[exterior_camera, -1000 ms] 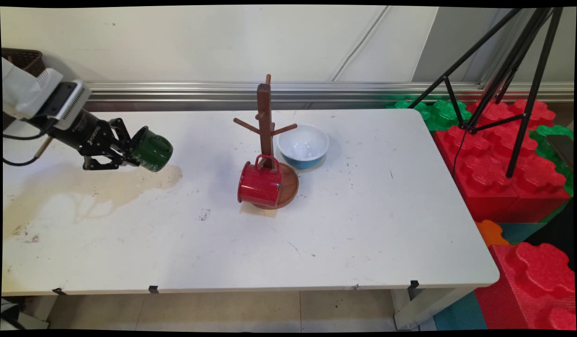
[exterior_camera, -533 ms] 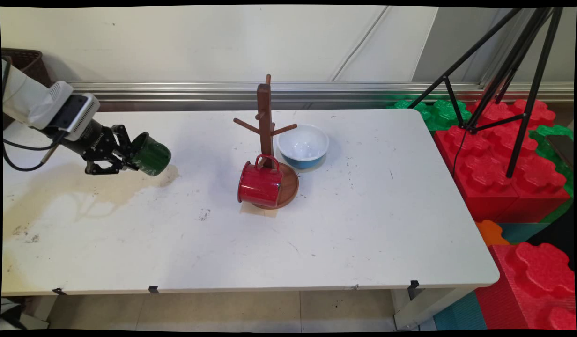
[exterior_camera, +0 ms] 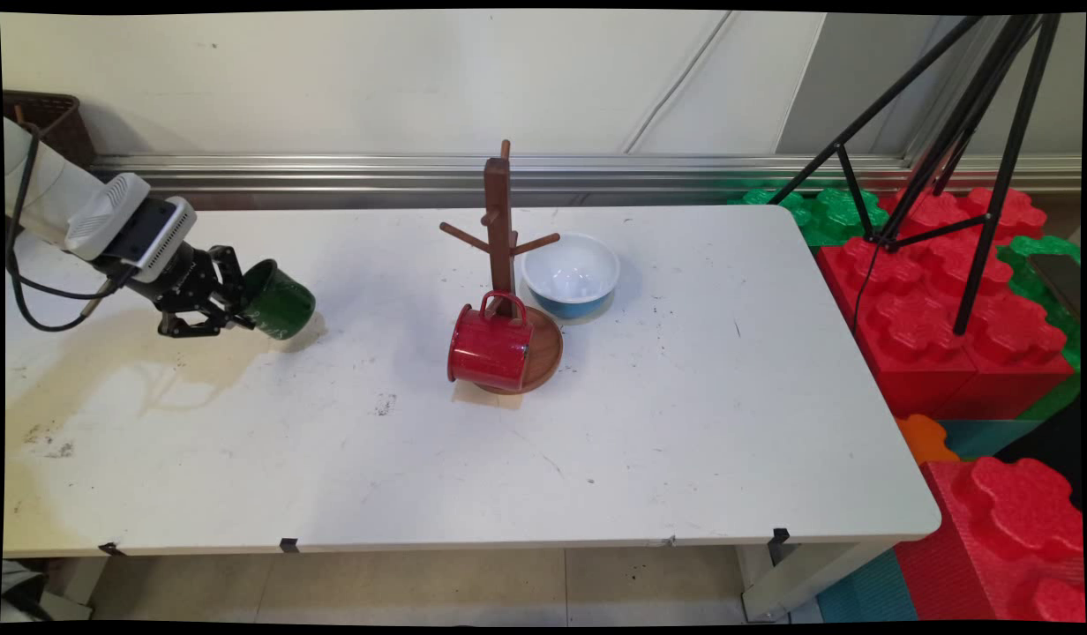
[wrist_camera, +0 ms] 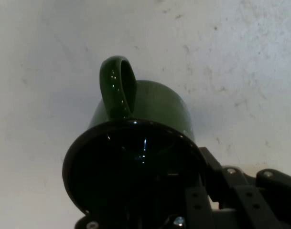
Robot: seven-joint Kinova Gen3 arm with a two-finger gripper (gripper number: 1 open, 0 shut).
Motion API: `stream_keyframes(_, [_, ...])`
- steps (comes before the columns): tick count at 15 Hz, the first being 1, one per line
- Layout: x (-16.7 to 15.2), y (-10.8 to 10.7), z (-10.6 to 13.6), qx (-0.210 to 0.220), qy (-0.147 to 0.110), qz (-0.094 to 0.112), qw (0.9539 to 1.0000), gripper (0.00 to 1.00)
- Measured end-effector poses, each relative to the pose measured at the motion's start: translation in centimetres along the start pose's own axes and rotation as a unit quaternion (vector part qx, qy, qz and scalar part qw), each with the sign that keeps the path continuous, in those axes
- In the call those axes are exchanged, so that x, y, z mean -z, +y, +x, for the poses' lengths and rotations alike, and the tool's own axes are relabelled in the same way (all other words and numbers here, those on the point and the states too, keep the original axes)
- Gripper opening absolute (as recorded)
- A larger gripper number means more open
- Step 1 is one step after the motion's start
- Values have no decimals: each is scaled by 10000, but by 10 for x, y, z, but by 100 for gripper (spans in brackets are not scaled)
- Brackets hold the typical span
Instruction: Place the picked object on the table
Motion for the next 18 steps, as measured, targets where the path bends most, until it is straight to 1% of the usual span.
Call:
stream_keyframes(8, [-11,3,-5,-42,-202,-89,9997,0])
stream_keyframes(17, [-18,5,-8,-59,-298,-148,9994,0])
stream_keyframes(18, [-19,5,-8,-61,-302,-154,9994,100])
